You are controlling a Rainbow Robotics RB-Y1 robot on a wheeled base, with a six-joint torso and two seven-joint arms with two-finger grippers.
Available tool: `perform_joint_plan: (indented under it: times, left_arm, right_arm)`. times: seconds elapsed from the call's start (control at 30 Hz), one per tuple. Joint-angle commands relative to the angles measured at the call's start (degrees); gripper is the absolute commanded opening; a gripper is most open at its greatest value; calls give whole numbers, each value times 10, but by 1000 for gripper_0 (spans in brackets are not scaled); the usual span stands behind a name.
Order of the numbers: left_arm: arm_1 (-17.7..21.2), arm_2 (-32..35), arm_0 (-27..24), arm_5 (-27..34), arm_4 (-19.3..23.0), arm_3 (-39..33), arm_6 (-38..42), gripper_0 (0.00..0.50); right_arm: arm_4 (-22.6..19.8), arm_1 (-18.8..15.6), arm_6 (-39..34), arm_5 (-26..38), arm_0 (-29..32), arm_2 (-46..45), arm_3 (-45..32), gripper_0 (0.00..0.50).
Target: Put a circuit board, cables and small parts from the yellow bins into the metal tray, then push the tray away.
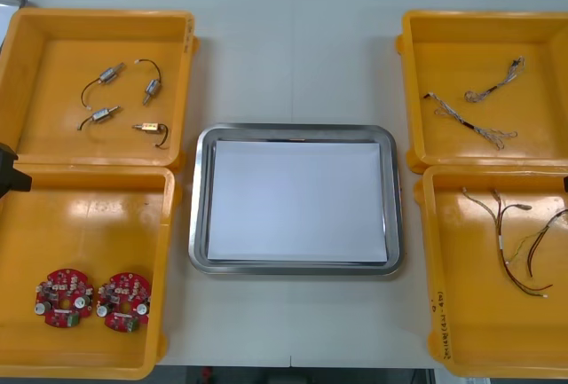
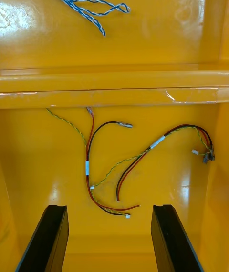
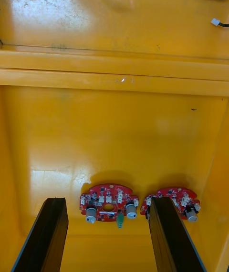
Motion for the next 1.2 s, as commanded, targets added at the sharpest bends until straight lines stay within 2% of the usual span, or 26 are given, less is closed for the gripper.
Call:
perform_joint_plan:
  times: [0.03, 1.2]
  left_arm:
    - [6, 3, 9, 3, 1, -13, 40, 500]
    - [6, 3, 9, 3, 1, -13, 40, 500]
  right_arm:
    - [-5, 3, -24, 2, -3, -19, -17, 500]
    - [-5, 3, -24, 2, -3, -19, -17, 500]
